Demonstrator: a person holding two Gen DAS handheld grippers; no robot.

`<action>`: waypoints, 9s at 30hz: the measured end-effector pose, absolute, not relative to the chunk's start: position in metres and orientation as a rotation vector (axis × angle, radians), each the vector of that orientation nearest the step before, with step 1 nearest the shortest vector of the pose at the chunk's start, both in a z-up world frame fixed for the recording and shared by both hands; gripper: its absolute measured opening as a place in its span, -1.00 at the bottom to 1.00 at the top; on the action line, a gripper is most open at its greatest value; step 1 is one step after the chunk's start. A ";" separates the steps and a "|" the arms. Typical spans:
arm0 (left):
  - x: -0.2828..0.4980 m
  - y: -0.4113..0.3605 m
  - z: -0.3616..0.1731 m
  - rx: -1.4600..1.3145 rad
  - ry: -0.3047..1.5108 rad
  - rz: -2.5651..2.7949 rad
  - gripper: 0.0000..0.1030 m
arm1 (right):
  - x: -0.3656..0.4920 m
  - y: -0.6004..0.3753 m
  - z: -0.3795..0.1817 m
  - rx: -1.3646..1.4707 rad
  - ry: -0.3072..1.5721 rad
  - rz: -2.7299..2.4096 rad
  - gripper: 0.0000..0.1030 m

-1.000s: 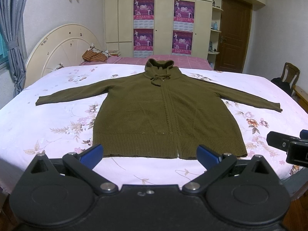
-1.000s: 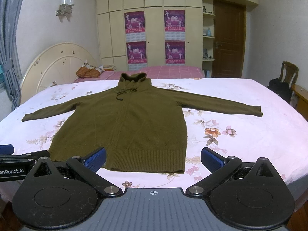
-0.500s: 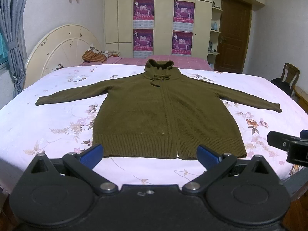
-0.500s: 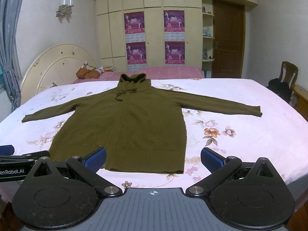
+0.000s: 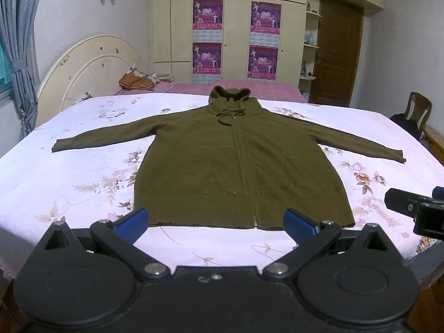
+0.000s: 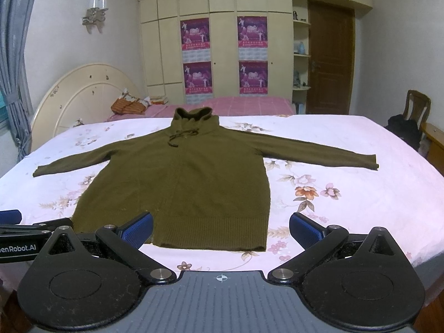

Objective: Fold large clothes

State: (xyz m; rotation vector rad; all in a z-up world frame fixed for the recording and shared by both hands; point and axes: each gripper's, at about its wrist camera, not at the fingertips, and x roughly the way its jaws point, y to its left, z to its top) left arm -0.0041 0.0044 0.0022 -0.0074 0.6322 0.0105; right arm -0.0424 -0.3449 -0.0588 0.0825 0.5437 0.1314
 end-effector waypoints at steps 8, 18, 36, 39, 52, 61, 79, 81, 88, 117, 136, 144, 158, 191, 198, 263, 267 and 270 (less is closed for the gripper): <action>-0.004 0.003 0.002 -0.005 0.632 0.009 1.00 | -0.043 -0.344 -0.058 0.083 0.544 0.132 1.00; -0.005 0.003 0.002 -0.005 0.631 0.008 1.00 | -0.045 -0.343 -0.057 0.082 0.542 0.134 1.00; 0.013 0.006 0.000 -0.002 0.634 -0.020 1.00 | -0.025 -0.348 -0.062 0.110 0.540 0.157 1.00; 0.030 0.006 0.001 0.006 0.620 -0.022 1.00 | -0.007 -0.355 -0.065 0.121 0.543 0.129 1.00; 0.157 0.021 -0.020 -0.011 0.654 -0.099 1.00 | 0.101 -0.384 -0.078 0.193 0.531 -0.019 1.00; 0.223 0.030 -0.032 -0.018 0.576 -0.115 0.95 | 0.165 -0.402 -0.085 0.229 0.496 -0.173 0.99; 0.347 -0.032 -0.071 -0.078 0.686 -0.207 1.00 | 0.279 -0.588 -0.156 0.569 0.551 -0.412 -0.35; 0.358 -0.046 -0.077 -0.052 0.699 -0.197 1.00 | 0.295 -0.606 -0.167 0.607 0.557 -0.421 -0.35; 0.385 -0.075 -0.096 -0.053 0.767 -0.157 1.00 | 0.326 -0.658 -0.212 0.742 0.612 -0.455 -0.34; 0.434 0.022 -0.082 -0.119 0.793 -0.085 0.76 | 0.354 -0.508 -0.128 0.278 0.492 -0.058 -0.94; 0.446 0.153 -0.101 -0.281 0.786 -0.153 0.94 | 0.364 -0.143 -0.180 -0.303 0.621 0.396 -0.40; 0.454 0.137 -0.103 -0.277 0.775 -0.219 0.87 | 0.331 -0.190 -0.160 -0.116 0.583 0.383 0.03; 0.454 -0.061 -0.112 0.323 0.646 -0.382 0.45 | 0.315 -0.376 -0.126 0.271 0.663 -0.075 -0.79; 0.490 0.095 -0.143 -0.429 0.759 -0.212 0.57 | 0.348 -0.421 -0.141 0.266 0.661 -0.030 -0.78; 0.496 0.078 -0.147 -0.404 0.726 -0.258 -0.85 | 0.351 -0.422 -0.142 0.246 0.675 -0.050 -0.78; 0.328 0.253 -0.119 -0.413 0.600 0.431 0.58 | 0.370 -0.380 -0.138 0.156 0.688 0.069 -0.18; 0.291 0.343 -0.126 -0.612 0.521 0.563 0.53 | 0.358 -0.370 -0.128 0.175 0.700 0.024 -0.18; 0.280 0.395 -0.138 -0.767 0.475 0.601 0.44 | 0.354 -0.354 -0.123 0.189 0.703 -0.014 -0.17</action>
